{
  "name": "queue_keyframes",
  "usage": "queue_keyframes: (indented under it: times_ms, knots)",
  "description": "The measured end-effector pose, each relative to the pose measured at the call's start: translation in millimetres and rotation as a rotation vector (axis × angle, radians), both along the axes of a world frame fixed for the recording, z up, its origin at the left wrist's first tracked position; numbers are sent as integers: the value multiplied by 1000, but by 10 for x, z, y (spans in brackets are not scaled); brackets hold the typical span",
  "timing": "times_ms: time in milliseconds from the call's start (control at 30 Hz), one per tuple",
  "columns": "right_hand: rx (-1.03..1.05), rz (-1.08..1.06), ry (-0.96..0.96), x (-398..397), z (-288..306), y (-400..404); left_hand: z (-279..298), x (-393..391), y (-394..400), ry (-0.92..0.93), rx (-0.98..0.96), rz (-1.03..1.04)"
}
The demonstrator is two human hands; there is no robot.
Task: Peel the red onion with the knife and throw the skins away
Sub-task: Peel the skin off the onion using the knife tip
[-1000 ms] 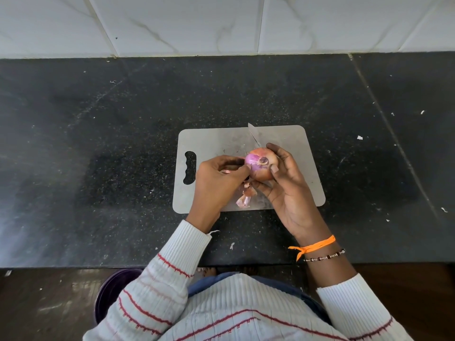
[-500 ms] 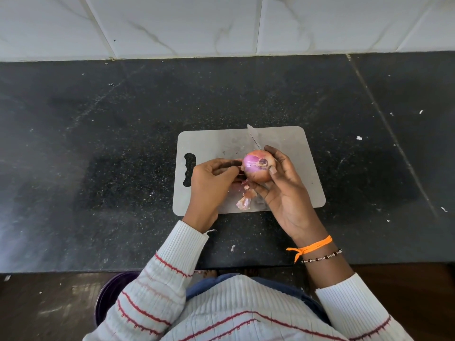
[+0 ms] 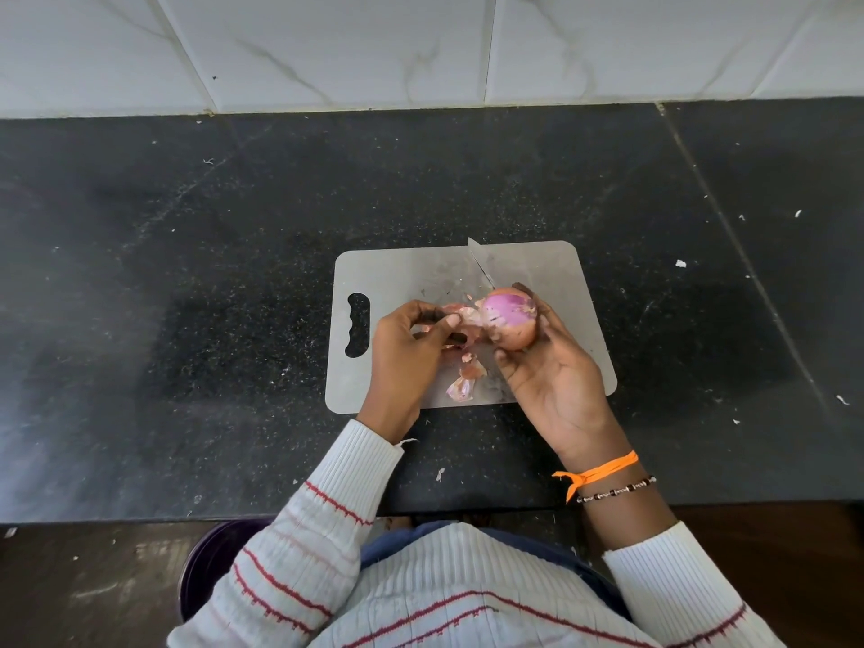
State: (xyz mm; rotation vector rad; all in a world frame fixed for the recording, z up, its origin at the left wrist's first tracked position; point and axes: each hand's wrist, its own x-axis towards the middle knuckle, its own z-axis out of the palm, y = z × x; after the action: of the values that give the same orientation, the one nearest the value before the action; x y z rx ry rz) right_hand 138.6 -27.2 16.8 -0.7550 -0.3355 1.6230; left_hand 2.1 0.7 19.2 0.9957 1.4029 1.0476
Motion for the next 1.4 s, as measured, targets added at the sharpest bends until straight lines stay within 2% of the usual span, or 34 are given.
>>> queue_keyframes:
  times_ms: [167,367,567,667,833,1200,1400]
  knots:
    - [-105,-34,-3,49,15,-22,-51,4,33,135,44,-10]
    - [-27,-7,-33,73,28,-41,-71,11,41,313,106,-14]
    - [22,78,-195,87,26,-15,174,37,-35,201,258,-90]
    - [73,107,-337,75,49,-20,236,63,-78,243,331,-126]
    - [113,101,-423,53,37,-34,233,62,-82,349,423,-146]
    - [150,117,-676,92,-45,-40,212,34,-104,381,429,-149]
    - [172,133,-730,68,-45,-42,199,-15,-88,387,424,-148]
